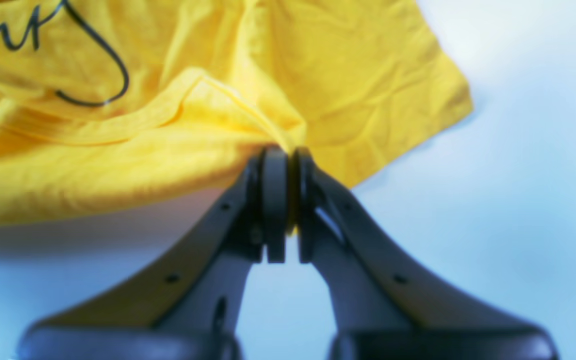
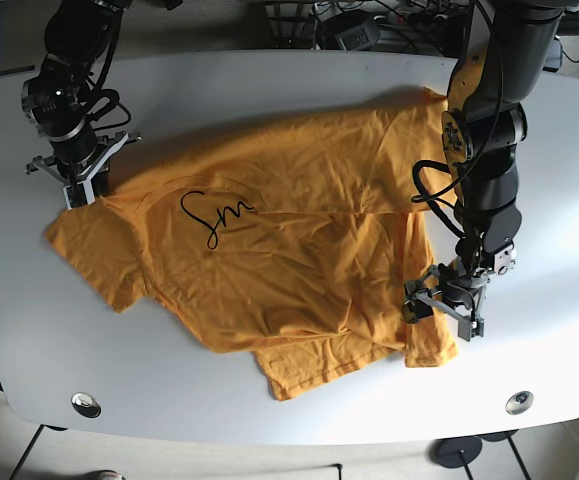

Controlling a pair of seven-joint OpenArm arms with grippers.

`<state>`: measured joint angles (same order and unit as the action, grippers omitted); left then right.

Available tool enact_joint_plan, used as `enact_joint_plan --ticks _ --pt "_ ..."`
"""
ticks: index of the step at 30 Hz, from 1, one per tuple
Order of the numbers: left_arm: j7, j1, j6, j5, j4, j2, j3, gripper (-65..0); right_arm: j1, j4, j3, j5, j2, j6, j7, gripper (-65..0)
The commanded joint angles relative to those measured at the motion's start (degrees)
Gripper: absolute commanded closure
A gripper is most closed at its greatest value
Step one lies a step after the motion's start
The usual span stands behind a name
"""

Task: Fold the T-shirt properly

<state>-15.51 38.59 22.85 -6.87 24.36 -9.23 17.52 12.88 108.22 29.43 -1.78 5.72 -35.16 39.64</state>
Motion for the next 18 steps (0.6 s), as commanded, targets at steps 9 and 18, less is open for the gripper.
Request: enact_joint_plan --ticks 9,18 --pt "-12.1 -6.9 1.4 -6.8 8.7 -5.1 3.6 0.0 -4.5 -0.7 0.2 -0.5 1.3 0.04 -1.0 -1.7" --pt "-33.4 -36.6 1.5 -16.7 58.0 -5.0 13.1 0.0 -4.4 -1.2 -1.8 -0.6 2.0 -1.9 -0.8 -1.7"
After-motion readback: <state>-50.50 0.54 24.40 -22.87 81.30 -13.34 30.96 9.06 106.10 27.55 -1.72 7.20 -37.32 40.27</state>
